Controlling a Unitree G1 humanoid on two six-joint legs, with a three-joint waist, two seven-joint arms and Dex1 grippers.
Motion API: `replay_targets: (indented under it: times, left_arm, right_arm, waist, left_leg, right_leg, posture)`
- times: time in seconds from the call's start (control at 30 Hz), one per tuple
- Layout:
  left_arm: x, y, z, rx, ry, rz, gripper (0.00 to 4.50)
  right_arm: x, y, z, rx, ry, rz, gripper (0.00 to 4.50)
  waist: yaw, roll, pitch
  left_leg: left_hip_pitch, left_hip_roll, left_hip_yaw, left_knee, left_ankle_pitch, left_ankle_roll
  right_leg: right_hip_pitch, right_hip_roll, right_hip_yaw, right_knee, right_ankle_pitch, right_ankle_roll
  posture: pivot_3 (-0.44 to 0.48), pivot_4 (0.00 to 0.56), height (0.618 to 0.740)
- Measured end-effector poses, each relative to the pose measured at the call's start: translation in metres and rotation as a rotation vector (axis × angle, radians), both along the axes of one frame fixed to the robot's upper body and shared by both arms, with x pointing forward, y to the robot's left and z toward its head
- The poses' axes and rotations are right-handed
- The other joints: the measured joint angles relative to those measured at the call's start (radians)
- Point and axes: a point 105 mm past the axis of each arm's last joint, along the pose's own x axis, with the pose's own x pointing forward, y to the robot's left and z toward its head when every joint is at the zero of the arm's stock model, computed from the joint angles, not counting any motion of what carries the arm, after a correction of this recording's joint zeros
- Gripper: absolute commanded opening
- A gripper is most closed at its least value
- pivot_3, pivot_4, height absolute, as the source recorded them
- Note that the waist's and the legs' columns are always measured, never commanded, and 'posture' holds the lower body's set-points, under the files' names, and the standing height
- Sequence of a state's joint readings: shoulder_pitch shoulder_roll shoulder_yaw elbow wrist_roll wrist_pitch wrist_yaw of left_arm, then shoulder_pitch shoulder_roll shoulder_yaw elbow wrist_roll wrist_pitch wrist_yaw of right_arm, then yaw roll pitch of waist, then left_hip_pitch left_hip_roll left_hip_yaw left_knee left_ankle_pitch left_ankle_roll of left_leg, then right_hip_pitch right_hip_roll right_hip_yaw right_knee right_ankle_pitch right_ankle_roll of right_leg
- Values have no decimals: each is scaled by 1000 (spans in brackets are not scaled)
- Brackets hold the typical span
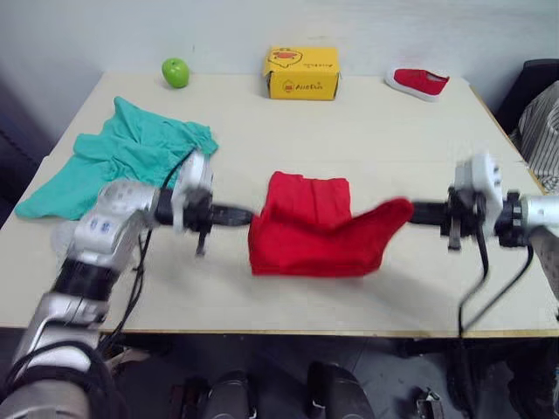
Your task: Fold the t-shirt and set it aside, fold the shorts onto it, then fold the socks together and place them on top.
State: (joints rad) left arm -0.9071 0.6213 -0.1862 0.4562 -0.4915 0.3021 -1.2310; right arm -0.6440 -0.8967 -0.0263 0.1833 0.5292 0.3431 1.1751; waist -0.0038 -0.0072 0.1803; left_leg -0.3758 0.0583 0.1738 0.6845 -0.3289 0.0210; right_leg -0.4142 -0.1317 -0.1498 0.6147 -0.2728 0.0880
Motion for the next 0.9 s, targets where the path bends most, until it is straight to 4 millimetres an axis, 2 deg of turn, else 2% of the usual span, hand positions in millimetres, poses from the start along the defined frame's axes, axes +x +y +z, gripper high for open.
replay_targets:
  times: [0.1,0.2,0.33,0.63,0.77,0.83,0.9]
  left_arm:
    - [28,-5,-11,15,48,86,22]
    - [50,-5,-26,37,88,206,22]
    - [70,4,-31,14,102,359,22]
    - [76,18,-34,-9,109,447,22]
    - [81,23,-43,-12,135,514,22]
    - [82,22,-44,-23,145,531,489]
    - [84,23,-46,-26,157,556,958]
  right_arm:
    - [28,-5,-8,14,26,-69,0]
    - [51,-2,-18,24,42,-98,0]
    - [70,6,-31,-7,48,-108,0]
    - [80,17,-48,-44,41,-98,0]
    - [83,17,-57,-51,62,-131,0]
    - [85,15,-61,-42,73,-158,0]
    - [90,18,-60,-1,78,-190,508]
  waist:
    - [-5,0,0]
    - [-17,0,0]
    - [-32,0,0]
    - [-41,0,0]
    - [-49,0,0]
    - [-51,0,0]
    - [-53,0,0]
  left_leg:
    - [-3,0,6,-2,0,-1]
    - [-17,0,8,0,1,-2]
    - [-19,0,7,-1,1,-2]
    - [-16,-1,6,0,7,-3]
    - [-15,-1,5,0,8,-4]
    - [-15,-1,5,0,8,-4]
    - [-15,-1,4,0,8,-4]
  right_leg:
    - [-4,1,0,-2,-1,0]
    - [-17,1,0,1,-1,0]
    - [-20,1,-1,2,-1,1]
    - [-18,-1,1,9,-1,1]
    - [-18,-1,1,10,-1,1]
    - [-18,-1,1,10,-1,1]
    - [-18,-1,1,10,-1,1]
  posture:
    - [0,150,740]
    - [0,150,740]
    - [0,150,740]
    - [0,150,740]
    - [0,150,740]
    - [0,150,740]
    - [0,150,740]
